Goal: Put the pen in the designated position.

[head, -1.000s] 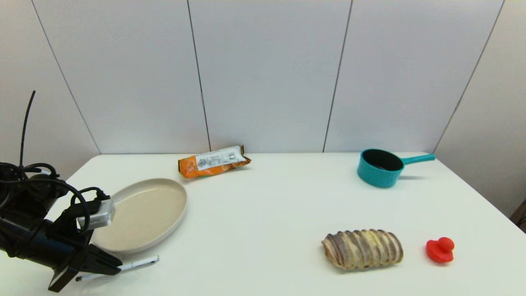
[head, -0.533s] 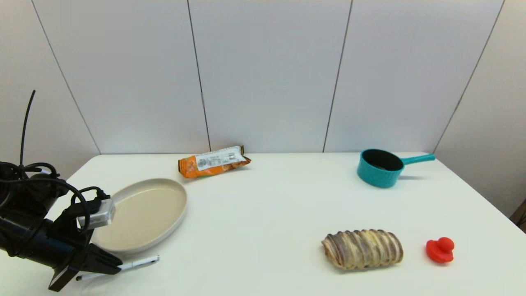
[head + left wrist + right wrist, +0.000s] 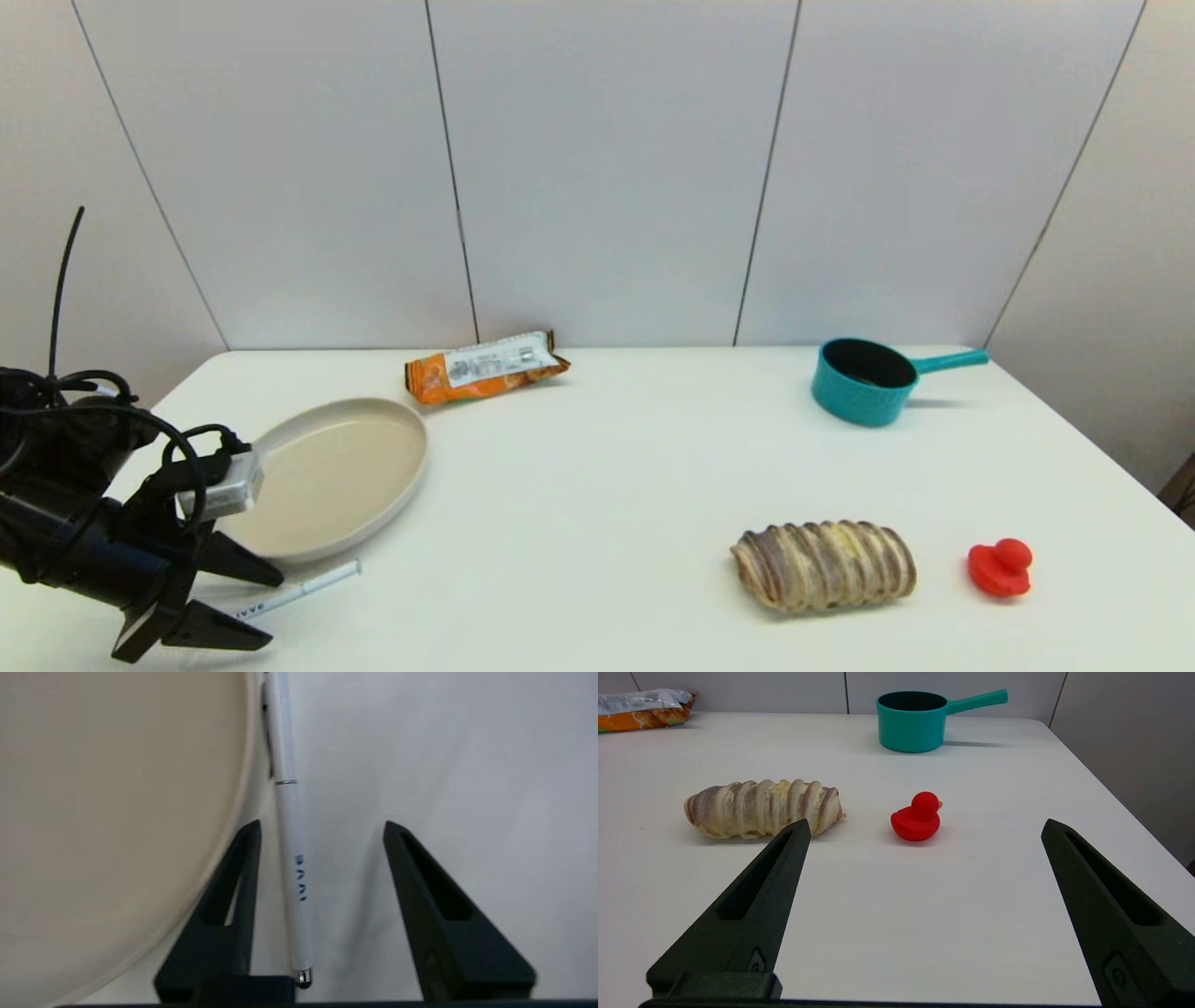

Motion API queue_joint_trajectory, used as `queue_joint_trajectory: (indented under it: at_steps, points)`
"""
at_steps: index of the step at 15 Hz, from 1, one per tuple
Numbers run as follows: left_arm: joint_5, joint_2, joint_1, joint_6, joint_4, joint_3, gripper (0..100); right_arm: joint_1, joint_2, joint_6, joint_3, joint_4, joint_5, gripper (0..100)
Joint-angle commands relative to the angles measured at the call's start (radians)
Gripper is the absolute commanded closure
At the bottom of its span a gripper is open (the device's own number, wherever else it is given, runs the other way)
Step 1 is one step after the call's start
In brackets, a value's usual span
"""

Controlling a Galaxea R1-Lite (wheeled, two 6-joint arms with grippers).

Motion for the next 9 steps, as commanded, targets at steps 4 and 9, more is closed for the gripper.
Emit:
queue_joint_trajectory:
  at_steps: [4, 9]
  points:
    - [-0.022, -0.012, 0.001, 0.017, 0.037, 0.030, 0, -0.001, 0.000, 0.000, 0.000, 0.000, 0.000, 0]
    - [-0.048, -0.049, 0.001, 0.017, 0.041, 0.049, 0, -0.001, 0.000, 0.000, -0.001, 0.000, 0.000, 0]
